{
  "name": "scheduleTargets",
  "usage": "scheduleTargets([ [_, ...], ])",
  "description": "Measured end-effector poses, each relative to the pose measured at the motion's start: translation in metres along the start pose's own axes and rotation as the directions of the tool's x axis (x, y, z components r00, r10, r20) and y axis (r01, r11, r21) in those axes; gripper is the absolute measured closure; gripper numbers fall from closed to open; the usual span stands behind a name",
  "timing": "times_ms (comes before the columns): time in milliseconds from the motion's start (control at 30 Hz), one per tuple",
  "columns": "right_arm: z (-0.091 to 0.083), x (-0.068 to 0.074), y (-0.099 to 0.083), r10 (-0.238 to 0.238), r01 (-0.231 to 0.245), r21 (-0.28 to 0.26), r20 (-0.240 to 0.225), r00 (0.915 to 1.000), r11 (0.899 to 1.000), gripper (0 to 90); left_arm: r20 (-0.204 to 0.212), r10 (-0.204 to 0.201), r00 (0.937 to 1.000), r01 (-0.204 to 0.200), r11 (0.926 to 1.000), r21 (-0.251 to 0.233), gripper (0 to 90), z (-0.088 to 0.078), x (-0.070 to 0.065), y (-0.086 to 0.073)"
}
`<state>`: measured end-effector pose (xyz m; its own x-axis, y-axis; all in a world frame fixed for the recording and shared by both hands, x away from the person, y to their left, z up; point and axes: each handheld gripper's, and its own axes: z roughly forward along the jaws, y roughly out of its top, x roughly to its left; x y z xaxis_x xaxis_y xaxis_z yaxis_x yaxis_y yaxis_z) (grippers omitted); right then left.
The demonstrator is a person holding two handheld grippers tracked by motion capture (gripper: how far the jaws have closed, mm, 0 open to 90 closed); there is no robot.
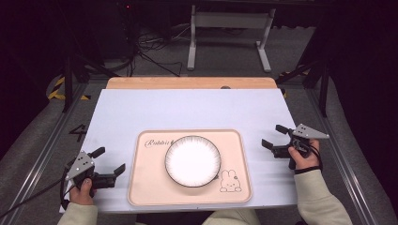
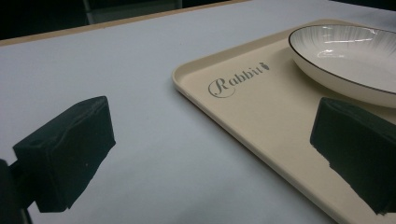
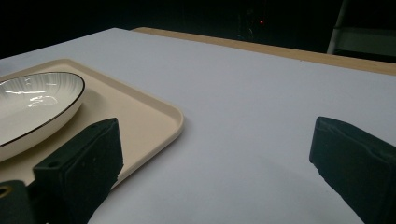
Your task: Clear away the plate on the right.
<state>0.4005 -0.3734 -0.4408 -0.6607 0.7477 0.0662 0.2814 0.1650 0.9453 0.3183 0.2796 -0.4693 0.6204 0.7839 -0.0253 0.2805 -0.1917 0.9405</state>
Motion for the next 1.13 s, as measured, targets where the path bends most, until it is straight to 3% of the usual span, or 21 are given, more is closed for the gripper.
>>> scheduleTargets([
  [567,-0.002,0.006,-0.011,0.019,-0.018,0.031,-0.012,0.9998,0.999,2.3,0.014,0.0,0.9999,0.0,1.0,-0.007,0.3,0.0,0.001,0.0],
  [733,0.0,0.005,-0.011,0.033,-0.033,0.051,0.006,0.9994,0.998,2.2,0.018,-0.002,0.9998,0.002,0.9999,-0.012,0.3,-0.001,0.001,0.0],
  [1133,0.003,0.007,-0.01,0.012,-0.013,0.081,0.008,0.9999,0.997,2.5,0.029,0.003,0.9996,-0.002,0.9999,-0.013,0.3,-0.001,0.001,0.0],
])
